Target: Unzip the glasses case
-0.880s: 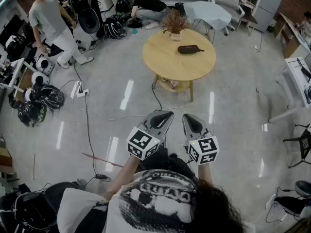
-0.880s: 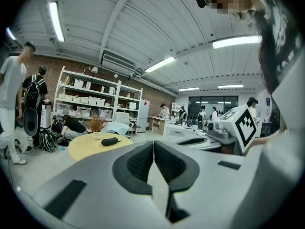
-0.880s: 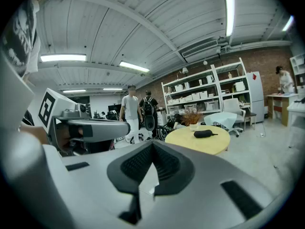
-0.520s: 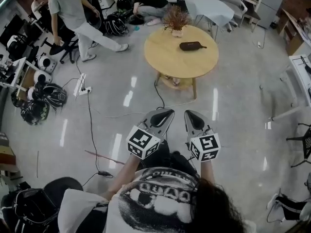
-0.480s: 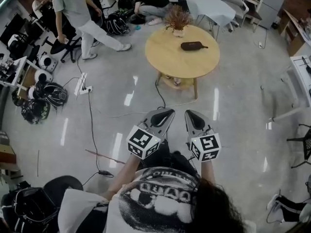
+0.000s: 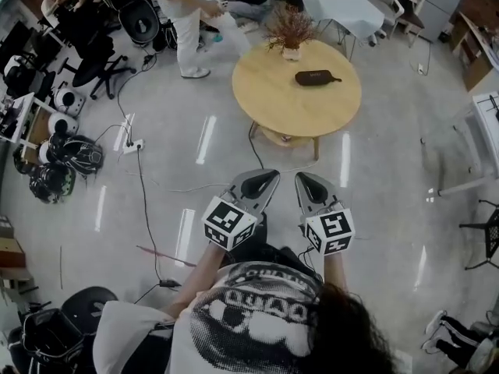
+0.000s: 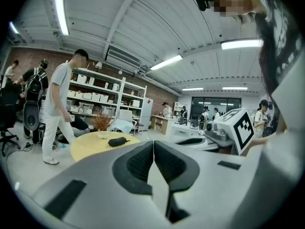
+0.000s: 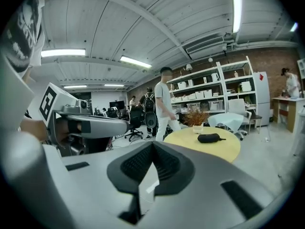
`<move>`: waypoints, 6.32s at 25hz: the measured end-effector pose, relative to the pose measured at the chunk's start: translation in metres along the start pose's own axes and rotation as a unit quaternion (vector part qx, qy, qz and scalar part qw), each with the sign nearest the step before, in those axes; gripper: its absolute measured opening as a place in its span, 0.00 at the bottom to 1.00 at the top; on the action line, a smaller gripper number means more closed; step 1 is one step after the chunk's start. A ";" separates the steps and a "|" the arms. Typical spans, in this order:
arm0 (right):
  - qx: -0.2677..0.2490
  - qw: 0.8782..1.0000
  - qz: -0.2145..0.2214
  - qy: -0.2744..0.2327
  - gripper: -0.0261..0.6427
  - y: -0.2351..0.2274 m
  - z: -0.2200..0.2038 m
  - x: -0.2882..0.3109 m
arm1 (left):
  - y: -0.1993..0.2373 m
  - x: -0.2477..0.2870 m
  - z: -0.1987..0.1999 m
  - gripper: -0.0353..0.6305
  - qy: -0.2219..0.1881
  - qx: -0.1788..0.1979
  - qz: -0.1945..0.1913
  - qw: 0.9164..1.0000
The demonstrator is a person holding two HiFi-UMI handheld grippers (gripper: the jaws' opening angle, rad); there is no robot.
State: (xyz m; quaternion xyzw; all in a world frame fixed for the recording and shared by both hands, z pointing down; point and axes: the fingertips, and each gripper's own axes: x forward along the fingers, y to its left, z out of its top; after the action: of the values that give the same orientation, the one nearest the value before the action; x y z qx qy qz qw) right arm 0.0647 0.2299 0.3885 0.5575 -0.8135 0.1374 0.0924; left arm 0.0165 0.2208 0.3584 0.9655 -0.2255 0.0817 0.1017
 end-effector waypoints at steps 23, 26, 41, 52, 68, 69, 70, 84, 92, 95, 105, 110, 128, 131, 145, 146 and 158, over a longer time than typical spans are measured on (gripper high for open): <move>0.070 0.996 -0.056 0.005 0.04 -0.042 0.066 0.231 | 0.250 0.070 0.049 0.07 0.007 0.013 -0.071 0.997; 0.068 0.996 -0.058 0.009 0.04 -0.046 0.065 0.237 | 0.257 0.075 0.046 0.07 0.007 0.005 -0.075 0.997; 0.090 0.993 -0.071 0.025 0.04 -0.110 0.062 0.251 | 0.268 0.129 0.038 0.07 0.041 -0.007 -0.081 0.996; 0.067 0.994 -0.017 0.084 0.04 -0.205 0.044 0.295 | 0.304 0.218 0.022 0.07 0.076 -0.032 -0.029 0.996; -0.202 0.936 0.122 0.262 0.25 -0.332 -0.023 0.319 | 0.303 0.304 -0.043 0.08 0.169 -0.033 -0.013 0.985; -0.227 0.924 0.136 0.276 0.26 -0.337 -0.027 0.323 | 0.304 0.308 -0.049 0.08 0.174 -0.029 -0.018 0.984; -0.253 0.911 0.150 0.289 0.27 -0.341 -0.032 0.326 | 0.305 0.313 -0.056 0.08 0.183 -0.024 -0.025 0.983; -0.423 0.748 0.309 0.407 0.48 -0.371 -0.082 0.366 | 0.340 0.384 -0.113 0.20 0.292 0.149 -0.123 0.937; -0.410 0.747 0.338 0.399 0.48 -0.371 -0.083 0.367 | 0.340 0.421 -0.136 0.23 0.332 0.277 -0.202 0.879; -0.406 0.748 0.345 0.396 0.48 -0.370 -0.082 0.367 | 0.337 0.427 -0.142 0.23 0.337 0.318 -0.228 0.856; -0.391 0.744 0.370 0.396 0.48 -0.371 -0.082 0.367 | 0.333 0.440 -0.146 0.14 0.337 0.383 -0.279 0.814; -0.362 0.765 0.373 0.380 0.48 -0.370 -0.081 0.369 | 0.335 0.437 -0.148 0.10 0.340 0.365 -0.267 0.824; -0.202 0.846 0.302 0.392 0.47 -0.358 -0.085 0.369 | 0.311 0.401 -0.160 0.07 0.346 0.244 -0.216 0.880; -0.140 0.866 0.271 0.396 0.47 -0.344 -0.087 0.368 | 0.312 0.390 -0.160 0.07 0.340 0.222 -0.199 0.892; 0.064 0.911 0.113 0.391 0.47 -0.280 -0.096 0.371 | 0.318 0.330 -0.164 0.07 0.316 0.169 -0.159 0.920; 0.072 0.912 0.103 0.391 0.47 -0.277 -0.096 0.372 | 0.318 0.326 -0.165 0.07 0.314 0.167 -0.159 0.921; 0.227 0.895 0.013 0.384 0.47 -0.256 -0.095 0.386 | 0.306 0.296 -0.165 0.07 0.279 0.142 -0.175 0.934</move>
State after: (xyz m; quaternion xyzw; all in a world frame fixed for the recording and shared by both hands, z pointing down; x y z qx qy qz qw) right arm 0.1635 -0.1660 0.6264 0.4566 -0.6688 0.5227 0.2666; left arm 0.1214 -0.1326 0.6268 0.9325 -0.0012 0.3593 0.0351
